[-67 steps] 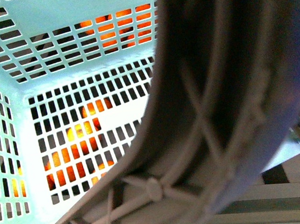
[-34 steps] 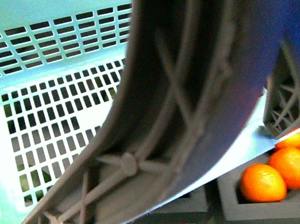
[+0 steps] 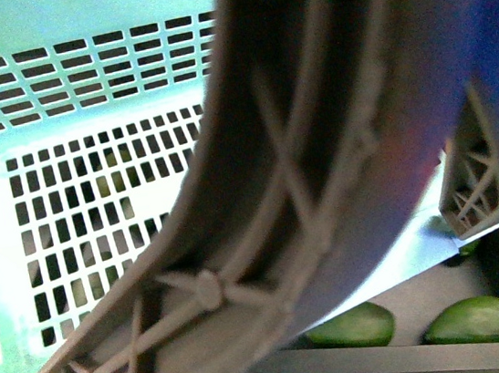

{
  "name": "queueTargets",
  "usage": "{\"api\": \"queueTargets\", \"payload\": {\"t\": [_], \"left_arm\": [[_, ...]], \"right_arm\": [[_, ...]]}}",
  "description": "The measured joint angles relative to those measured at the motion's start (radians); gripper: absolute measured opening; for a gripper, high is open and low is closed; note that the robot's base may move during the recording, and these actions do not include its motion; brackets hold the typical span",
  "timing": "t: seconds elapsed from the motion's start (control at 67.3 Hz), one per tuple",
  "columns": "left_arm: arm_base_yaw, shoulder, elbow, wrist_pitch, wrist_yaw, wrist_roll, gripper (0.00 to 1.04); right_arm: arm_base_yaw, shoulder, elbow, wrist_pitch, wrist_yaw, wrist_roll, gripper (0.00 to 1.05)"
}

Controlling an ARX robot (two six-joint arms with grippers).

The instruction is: Pick mango and avocado into basket

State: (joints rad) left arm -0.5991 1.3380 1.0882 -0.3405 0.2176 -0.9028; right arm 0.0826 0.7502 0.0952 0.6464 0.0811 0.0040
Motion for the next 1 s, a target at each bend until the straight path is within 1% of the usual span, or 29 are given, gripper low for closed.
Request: {"api": "queueTargets", "payload": {"t": [0.535, 0.728, 0.832, 0.877, 0.906, 0.921, 0.936, 0.951, 0.996], "left_arm": [[0.0, 0.0, 0.0, 0.0, 0.001, 0.002, 0.05], [0.012, -0.001, 0.0, 0.0, -0.023, 0.009, 0.05], [0.01, -0.001, 0.0, 0.0, -0.009, 0.006, 0.05], [0.009, -0.001, 0.0, 0.0, -0.004, 0.007, 0.05], [0.008, -0.001, 0.0, 0.0, -0.001, 0.005, 0.05], [0.007, -0.001, 0.0, 0.0, 0.0, 0.003, 0.05], [0.005, -0.001, 0.0, 0.0, 0.003, 0.002, 0.05], [0.003, -0.001, 0.0, 0.0, 0.005, 0.003, 0.05], [0.001, -0.001, 0.0, 0.0, 0.009, 0.004, 0.05]], "right_arm": [[0.0, 0.001, 0.0, 0.0, 0.0, 0.0, 0.96], [0.0, 0.001, 0.0, 0.0, -0.002, 0.0, 0.96], [0.001, 0.001, 0.001, -0.003, 0.007, 0.004, 0.96], [0.017, 0.013, 0.046, -0.147, 0.107, 0.066, 0.96], [0.011, 0.043, 0.123, -0.338, 0.195, 0.152, 0.96], [-0.01, 0.076, 0.176, -0.455, 0.234, 0.213, 0.96], [-0.026, 0.101, 0.203, -0.515, 0.236, 0.246, 0.96], [-0.035, 0.113, 0.213, -0.537, 0.233, 0.257, 0.96], [-0.08, 0.169, 0.23, -0.556, 0.195, 0.29, 0.96]]}}
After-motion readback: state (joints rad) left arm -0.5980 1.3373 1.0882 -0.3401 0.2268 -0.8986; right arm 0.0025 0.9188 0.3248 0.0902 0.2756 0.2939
